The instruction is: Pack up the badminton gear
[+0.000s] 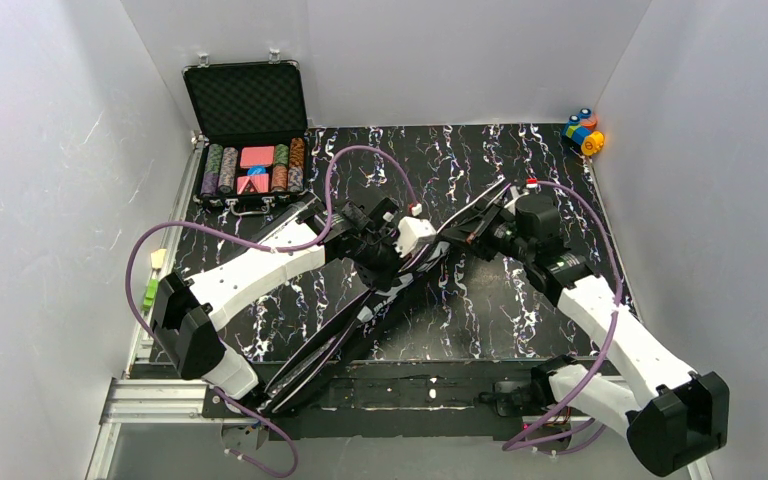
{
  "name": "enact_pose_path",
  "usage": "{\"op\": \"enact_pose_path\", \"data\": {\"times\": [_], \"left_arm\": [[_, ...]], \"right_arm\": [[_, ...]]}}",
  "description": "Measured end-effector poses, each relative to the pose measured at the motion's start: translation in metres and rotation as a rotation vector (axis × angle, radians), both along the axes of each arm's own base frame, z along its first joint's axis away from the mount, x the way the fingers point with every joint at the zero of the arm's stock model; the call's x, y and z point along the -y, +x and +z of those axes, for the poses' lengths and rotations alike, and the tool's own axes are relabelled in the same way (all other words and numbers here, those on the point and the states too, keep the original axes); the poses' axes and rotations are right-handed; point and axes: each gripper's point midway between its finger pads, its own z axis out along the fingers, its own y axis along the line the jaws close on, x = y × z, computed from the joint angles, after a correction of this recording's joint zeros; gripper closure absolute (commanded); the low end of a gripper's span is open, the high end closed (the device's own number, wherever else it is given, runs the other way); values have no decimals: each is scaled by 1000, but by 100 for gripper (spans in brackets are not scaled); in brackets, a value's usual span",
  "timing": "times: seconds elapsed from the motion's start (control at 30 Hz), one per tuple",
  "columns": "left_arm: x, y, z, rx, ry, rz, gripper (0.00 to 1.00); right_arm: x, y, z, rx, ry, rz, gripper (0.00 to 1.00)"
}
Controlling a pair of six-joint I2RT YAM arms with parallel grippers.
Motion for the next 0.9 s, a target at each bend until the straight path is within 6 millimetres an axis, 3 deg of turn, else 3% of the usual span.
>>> {"op": "enact_pose_path", "data": {"times": [0.17, 0.33, 0.67, 0.9], "left_arm": [[6, 6, 3, 27, -27, 2, 100], [12, 12, 6, 52, -52, 5, 100], [13, 13, 7, 56, -57, 5, 100], [13, 13, 7, 56, -58, 5, 100]], "right_arm": [[15, -9, 2, -20, -2, -2, 71], [17, -18, -1, -56, 4, 24, 58], [20, -19, 0, -57, 18, 15, 57], [29, -8, -2, -54, 19, -26, 61]]}}
